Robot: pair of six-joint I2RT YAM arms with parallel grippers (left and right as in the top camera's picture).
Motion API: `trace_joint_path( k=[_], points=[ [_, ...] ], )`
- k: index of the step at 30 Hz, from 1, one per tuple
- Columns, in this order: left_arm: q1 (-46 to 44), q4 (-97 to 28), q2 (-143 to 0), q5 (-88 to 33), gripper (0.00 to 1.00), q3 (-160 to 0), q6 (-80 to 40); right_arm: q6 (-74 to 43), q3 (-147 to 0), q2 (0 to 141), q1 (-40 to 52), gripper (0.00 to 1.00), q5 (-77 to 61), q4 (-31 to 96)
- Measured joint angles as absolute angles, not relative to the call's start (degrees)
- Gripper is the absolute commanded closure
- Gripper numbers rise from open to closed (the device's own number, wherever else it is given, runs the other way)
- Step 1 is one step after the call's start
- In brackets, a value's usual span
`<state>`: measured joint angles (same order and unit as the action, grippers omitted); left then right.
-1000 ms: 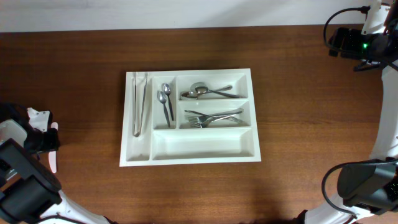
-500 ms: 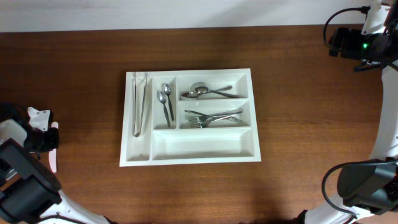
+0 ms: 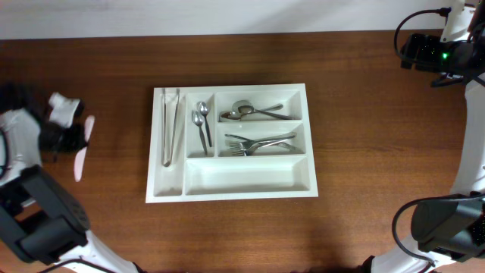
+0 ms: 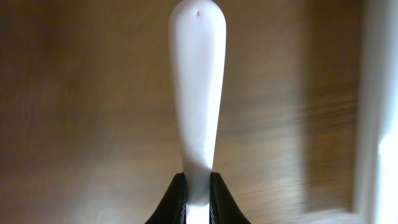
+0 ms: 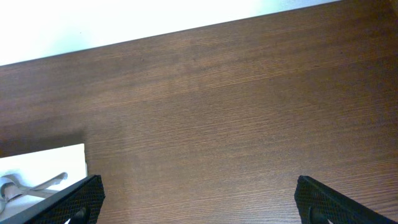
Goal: Pack container
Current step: 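Lower the left gripper and grasp the white plastic knife, then carry the knife with the left gripper over the tray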
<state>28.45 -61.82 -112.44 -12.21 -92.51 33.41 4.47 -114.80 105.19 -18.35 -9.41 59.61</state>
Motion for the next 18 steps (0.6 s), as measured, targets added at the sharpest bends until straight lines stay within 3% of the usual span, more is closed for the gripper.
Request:
trace_joint_path(
  k=[12,18],
  points=[
    [-0.12,-67.07,-107.57,-14.41,0.98,-95.37,33.82,4.47,-114.8,105.19,-18.35,0.01,-9.41,59.61],
    [-12.19,-74.24,-107.57,-14.41,0.98,-95.37,42.52,4.49,-114.8,105.19,-18.35,0.01,-9.43,59.61]
  ],
)
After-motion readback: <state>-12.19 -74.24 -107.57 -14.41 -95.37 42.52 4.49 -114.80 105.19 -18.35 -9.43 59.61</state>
